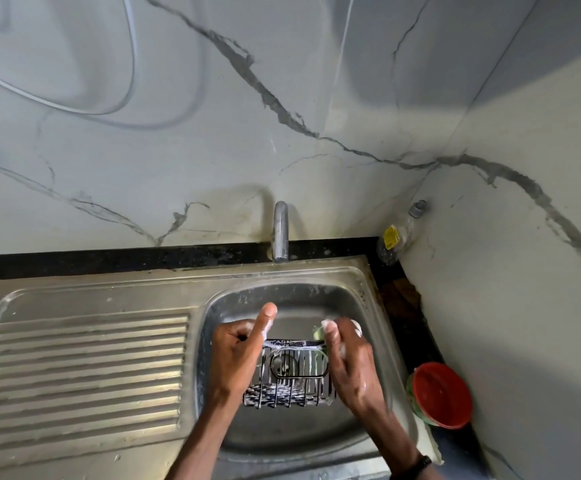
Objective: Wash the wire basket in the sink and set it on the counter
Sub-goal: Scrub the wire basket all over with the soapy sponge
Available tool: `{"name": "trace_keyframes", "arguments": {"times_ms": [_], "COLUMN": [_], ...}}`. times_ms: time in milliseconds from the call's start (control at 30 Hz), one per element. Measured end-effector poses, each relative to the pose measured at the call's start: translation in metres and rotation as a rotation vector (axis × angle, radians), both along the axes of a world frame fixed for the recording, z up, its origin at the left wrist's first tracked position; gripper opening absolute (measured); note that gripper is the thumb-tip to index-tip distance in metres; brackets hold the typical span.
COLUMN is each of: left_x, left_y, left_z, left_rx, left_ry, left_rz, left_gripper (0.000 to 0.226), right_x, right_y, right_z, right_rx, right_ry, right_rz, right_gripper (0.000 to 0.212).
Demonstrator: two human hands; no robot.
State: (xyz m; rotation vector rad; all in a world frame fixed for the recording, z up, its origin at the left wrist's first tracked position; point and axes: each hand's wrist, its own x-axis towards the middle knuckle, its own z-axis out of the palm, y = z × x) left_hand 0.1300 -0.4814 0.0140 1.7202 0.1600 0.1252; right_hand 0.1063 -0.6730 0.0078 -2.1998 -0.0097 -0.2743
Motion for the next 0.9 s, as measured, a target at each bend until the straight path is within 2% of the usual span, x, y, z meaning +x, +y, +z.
{"name": "trace_keyframes", "arguments": {"times_ms": [100, 267, 400, 567, 667, 767, 900], "left_x": [-0.001, -0.004, -0.005, -0.004, 0.001, 0.000, -0.009], "left_y": [0.002, -0.001, 0.000, -0.002, -0.003, -0.006, -0.012], "left_z": [-0.003, -0.002, -0.003, -0.002, -0.003, -0.008, -0.009], "left_rx": [-0.068, -0.222, -0.293, -0.203, -0.134, -0.105, -0.039], "left_ry": [0.066, 0.077, 0.073, 0.047, 0.006, -0.053, -0.146], "left_rz": [0.093, 0.310, 0.371, 0.281, 0.247, 0.219, 0.244], "left_gripper": [0.069, 0.064, 0.064, 0.065, 0.066, 0.070, 0.064], "right_x": [0.000, -0.016, -0.033, -0.037, -0.040, -0.042, -0.039], "right_y": [0.010, 0.027, 0.027, 0.026, 0.029, 0.035, 0.045], "right_z": [0.004, 0.005, 0.005, 0.006, 0.009, 0.012, 0.023], "right_rx": [0.240, 0.244, 0.107, -0.101, -0.236, -0.394, -0.409], "right_ry": [0.115, 0.099, 0.022, -0.135, -0.185, -0.104, 0.023], "right_rz": [-0.174, -0.219, -0.244, -0.267, -0.145, -0.039, 0.074], "right_gripper": [0.032, 0.040, 0.035, 0.041, 0.040, 0.044, 0.041]}}
